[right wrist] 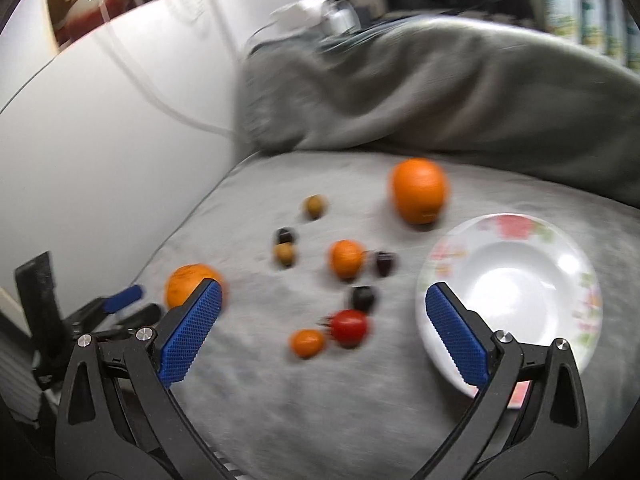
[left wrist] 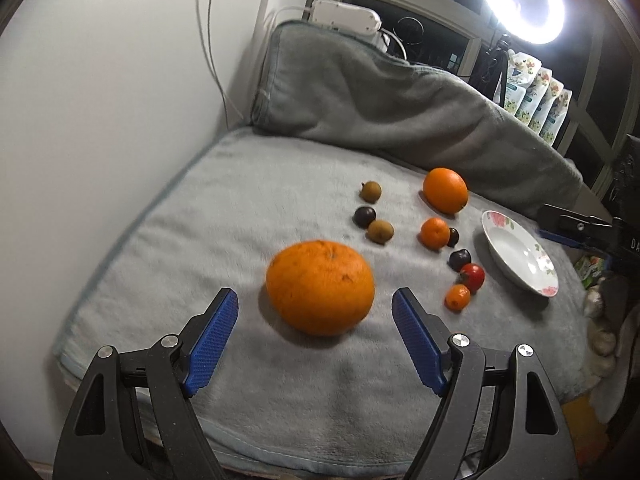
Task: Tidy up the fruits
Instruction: 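Move the right gripper to the large orange and close on it, then carry the large orange onto the floral plate and open the right gripper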
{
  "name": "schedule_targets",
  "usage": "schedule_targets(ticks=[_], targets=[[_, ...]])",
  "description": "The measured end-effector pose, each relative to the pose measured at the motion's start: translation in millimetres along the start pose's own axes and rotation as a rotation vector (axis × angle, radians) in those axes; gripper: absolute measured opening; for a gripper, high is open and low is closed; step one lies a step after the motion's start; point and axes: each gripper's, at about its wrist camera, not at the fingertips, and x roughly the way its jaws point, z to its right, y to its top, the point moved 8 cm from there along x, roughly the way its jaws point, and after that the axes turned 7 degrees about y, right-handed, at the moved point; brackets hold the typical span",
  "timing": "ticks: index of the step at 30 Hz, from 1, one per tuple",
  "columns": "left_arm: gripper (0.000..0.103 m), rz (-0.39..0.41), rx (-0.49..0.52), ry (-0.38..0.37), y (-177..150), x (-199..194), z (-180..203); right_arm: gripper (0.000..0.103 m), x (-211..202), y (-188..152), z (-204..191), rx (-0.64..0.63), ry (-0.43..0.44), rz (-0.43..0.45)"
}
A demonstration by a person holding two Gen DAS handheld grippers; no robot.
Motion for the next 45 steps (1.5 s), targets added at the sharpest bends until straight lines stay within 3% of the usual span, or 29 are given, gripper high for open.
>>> schedule_targets(ticks=[11, 13, 20, 22, 25, 33, 37, 45], targets=[[0.079, -0.067, -0.05, -0.074, -10, 19, -4, 0.103, 74, -6, -60, -0.036, 0.213, -0.205], [0.079, -0.073, -0.054, -0.081, -10, 22, -5, 0.096, 88, -9, -65, -0.018, 0.245, -0.242], [0.076, -0.088, -0.068, -0.109, -9, 30, -5, 0.092, 119, -16, -75, 0.044, 0.334, -0.326], [0.073, -0.097, -0.077, -0.123, -9, 33, -6, 0.085, 125, -16, -78, 0.058, 0.356, -0.341], [0.067, -0.109, -0.082, -0.129, -10, 37, -7, 0.084, 131, -17, -80, 0.072, 0.376, -0.362], [0.067, -0.119, -0.084, -0.153, -11, 42, -5, 0.076, 139, -19, -87, 0.083, 0.398, -0.392], [0.064, -0.128, -0.08, -0.162, -12, 44, -3, 0.067, 142, -21, -90, 0.094, 0.409, -0.405], [0.064, -0.123, -0.054, -0.144, -12, 44, -1, 0.066, 140, -20, -90, 0.096, 0.412, -0.396]])
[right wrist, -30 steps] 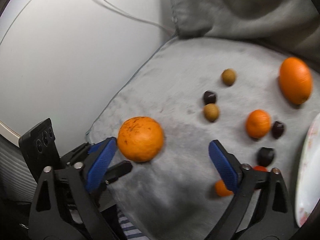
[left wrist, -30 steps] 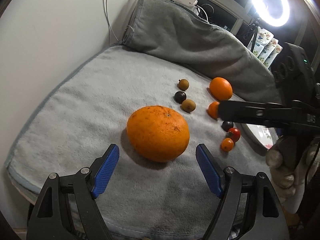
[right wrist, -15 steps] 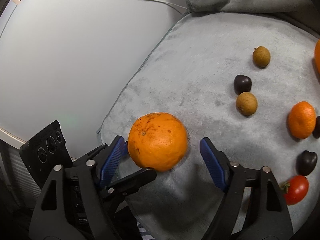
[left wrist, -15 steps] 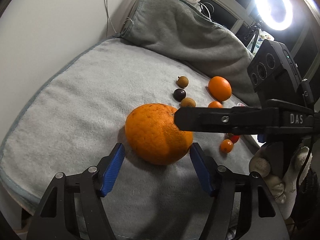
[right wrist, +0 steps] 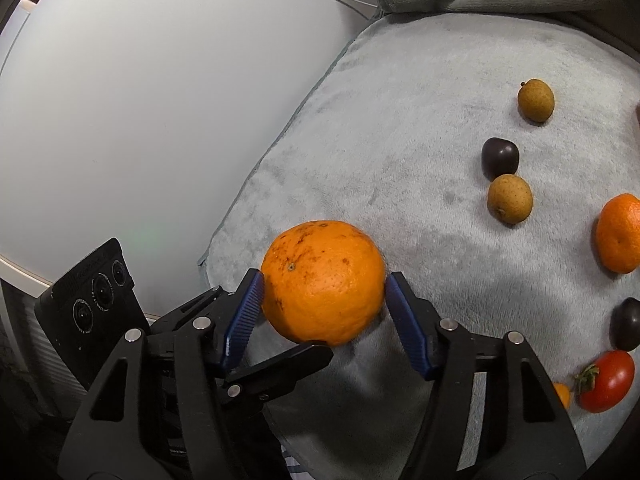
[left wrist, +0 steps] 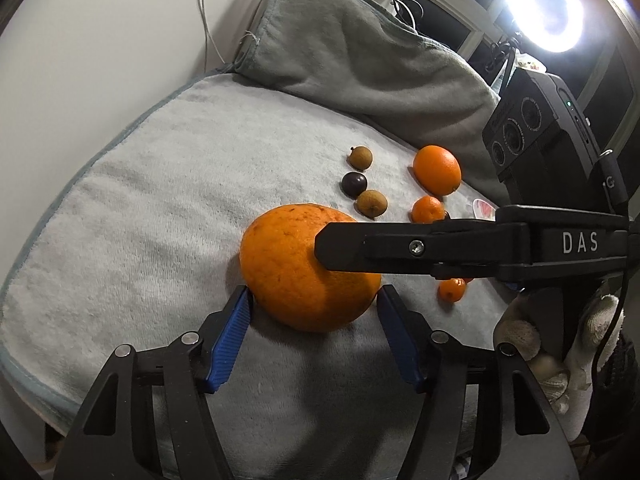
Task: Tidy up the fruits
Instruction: 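Carry the large orange onto the floral plate and open the right gripper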
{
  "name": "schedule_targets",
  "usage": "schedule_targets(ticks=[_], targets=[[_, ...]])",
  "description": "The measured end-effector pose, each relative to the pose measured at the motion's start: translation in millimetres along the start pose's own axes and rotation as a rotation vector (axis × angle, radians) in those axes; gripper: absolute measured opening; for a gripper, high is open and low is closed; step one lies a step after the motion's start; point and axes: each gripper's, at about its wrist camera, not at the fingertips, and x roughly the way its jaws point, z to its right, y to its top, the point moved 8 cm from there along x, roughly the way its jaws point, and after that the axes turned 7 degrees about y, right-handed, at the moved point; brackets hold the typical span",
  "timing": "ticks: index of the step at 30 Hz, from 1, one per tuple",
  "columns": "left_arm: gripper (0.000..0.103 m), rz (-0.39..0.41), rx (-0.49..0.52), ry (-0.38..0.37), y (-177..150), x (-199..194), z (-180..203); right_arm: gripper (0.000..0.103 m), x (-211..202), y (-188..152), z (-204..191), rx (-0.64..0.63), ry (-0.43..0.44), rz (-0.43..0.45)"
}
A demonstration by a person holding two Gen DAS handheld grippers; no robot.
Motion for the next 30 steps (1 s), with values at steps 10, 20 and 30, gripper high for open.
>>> schedule_targets(ticks=[10, 20, 30], targets=[[0.064, -0.002, 0.019, -0.014, -1, -1, 11, 0.065, -12, -4, 3, 0.004, -0.01, 0.029], [0.064, 0.016, 0.092, -0.049, 12, -2, 52, 0.064, -55, -4, 12, 0.018, -0.03, 0.108], [0.064, 0.031, 0.195, -0.127, 21, 4, 114, 0.064, -118, -13, 31, 0.046, -0.093, 0.215]])
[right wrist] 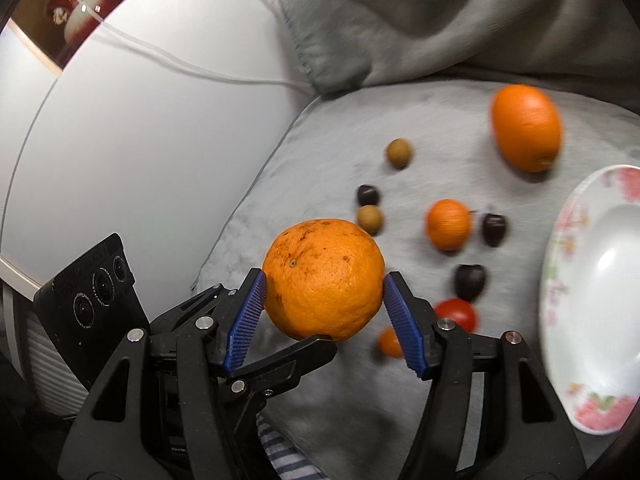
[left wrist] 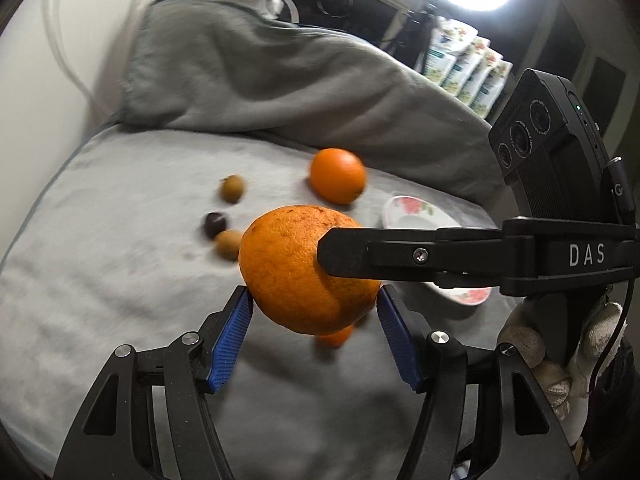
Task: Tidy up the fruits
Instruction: 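Carry the large orange onto the floral plate and open the right gripper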
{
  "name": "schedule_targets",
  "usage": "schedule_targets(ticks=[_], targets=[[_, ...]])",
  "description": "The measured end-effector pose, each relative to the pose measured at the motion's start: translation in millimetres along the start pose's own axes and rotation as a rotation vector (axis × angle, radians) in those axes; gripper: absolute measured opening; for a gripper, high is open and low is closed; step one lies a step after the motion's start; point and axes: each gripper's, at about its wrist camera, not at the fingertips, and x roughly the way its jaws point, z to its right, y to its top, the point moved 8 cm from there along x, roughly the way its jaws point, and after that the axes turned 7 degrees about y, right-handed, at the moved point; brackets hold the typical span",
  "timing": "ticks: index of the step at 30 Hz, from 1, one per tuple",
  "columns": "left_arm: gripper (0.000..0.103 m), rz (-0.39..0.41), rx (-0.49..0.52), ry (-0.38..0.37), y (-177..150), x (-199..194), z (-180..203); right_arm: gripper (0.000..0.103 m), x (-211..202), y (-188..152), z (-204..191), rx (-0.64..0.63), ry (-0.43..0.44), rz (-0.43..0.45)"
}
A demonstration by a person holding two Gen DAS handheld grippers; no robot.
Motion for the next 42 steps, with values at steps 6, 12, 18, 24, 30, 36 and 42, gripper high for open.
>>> schedule_targets(ticks=[6, 12, 18, 24, 30, 36, 42], targets=[[0.064, -0.006, 0.065, -0.056, 9, 16, 43, 0.064, -40, 0, 25, 0.034, -0.048, 0.062], [0.064, -0.02, 0.128, -0.106, 15, 34, 82, 0.064, -82, -4, 54, 0.08, -0.088, 0.122], [0.064, -0.051, 0.174, -0.147, 16, 56, 115, 0.064, -110, -11, 86, 0.137, -0.118, 0.165], [0.064, -0.093, 0.196, -0.181, 19, 84, 145, 0.064, -132, -19, 117, 0.186, -0.154, 0.196], [0.064, -0.119, 0.22, -0.195, 17, 99, 164, 0.064, -146, -22, 142, 0.226, -0.177, 0.219], [0.064, -0.141, 0.245, -0.192, 12, 111, 173, 0.064, -150, -24, 155, 0.242, -0.198, 0.221], [0.064, -0.161, 0.279, -0.181, 3, 115, 175, 0.064, -166, -20, 159, 0.25, -0.206, 0.282]])
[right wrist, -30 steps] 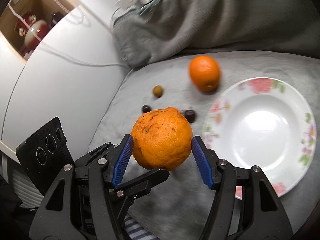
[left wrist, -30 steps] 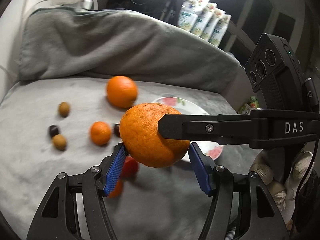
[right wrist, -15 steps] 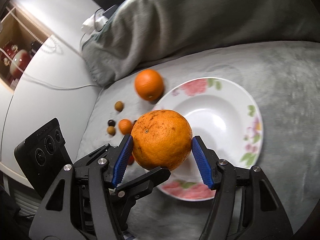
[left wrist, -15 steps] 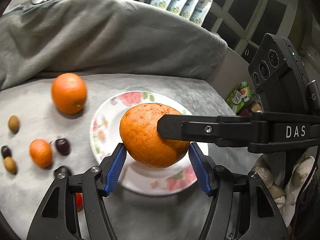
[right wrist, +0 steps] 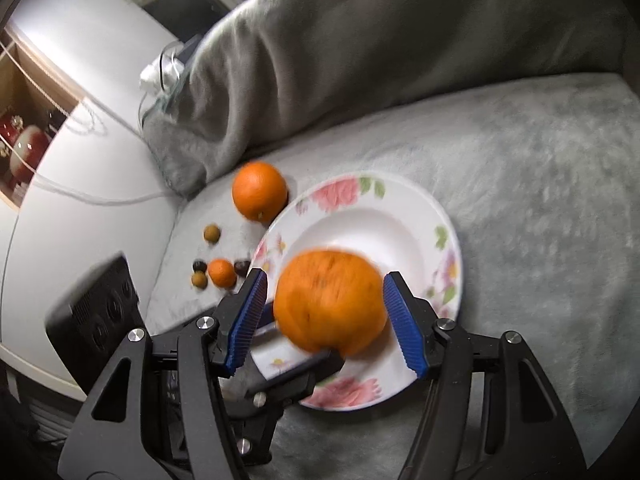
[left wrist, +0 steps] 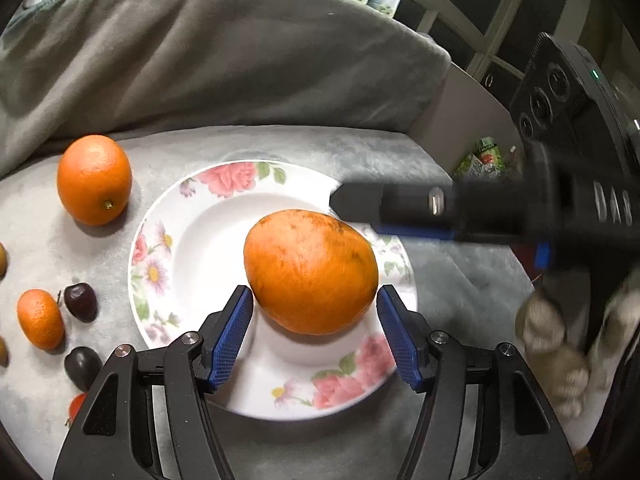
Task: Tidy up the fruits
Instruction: 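Carry the large orange onto the floral plate and open the right gripper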
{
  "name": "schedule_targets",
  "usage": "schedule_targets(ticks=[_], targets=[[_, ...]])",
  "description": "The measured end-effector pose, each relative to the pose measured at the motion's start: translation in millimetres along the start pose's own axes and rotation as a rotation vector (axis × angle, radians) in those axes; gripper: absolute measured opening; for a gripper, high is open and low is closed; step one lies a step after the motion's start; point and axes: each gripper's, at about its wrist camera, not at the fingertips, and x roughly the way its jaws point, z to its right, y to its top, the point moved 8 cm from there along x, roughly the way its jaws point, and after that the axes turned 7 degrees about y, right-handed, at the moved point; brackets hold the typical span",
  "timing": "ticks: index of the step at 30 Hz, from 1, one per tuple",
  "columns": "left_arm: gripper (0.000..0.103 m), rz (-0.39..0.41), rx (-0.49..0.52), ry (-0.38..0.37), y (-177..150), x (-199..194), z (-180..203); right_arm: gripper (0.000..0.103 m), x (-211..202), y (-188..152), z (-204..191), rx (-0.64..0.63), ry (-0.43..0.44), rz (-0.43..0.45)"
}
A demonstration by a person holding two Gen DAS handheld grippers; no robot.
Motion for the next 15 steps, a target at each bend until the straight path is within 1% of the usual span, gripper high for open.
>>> schedule_targets(ticks=[6, 12, 15], targets=[[0.064, 0.025, 0.009, 0.006, -4, -12, -1, 0.064, -8, 6, 4, 0.012, -0.017, 0.037], [0.064, 0.056, 0.04, 0.012, -8, -28, 0, 0.064, -9, 4, 0, -0.011, -0.034, 0.047], [0.064, 0.069, 0.036, 0.014, -8, -35, -3, 0.064, -7, 3, -3, -0.024, -0.037, 0.052]])
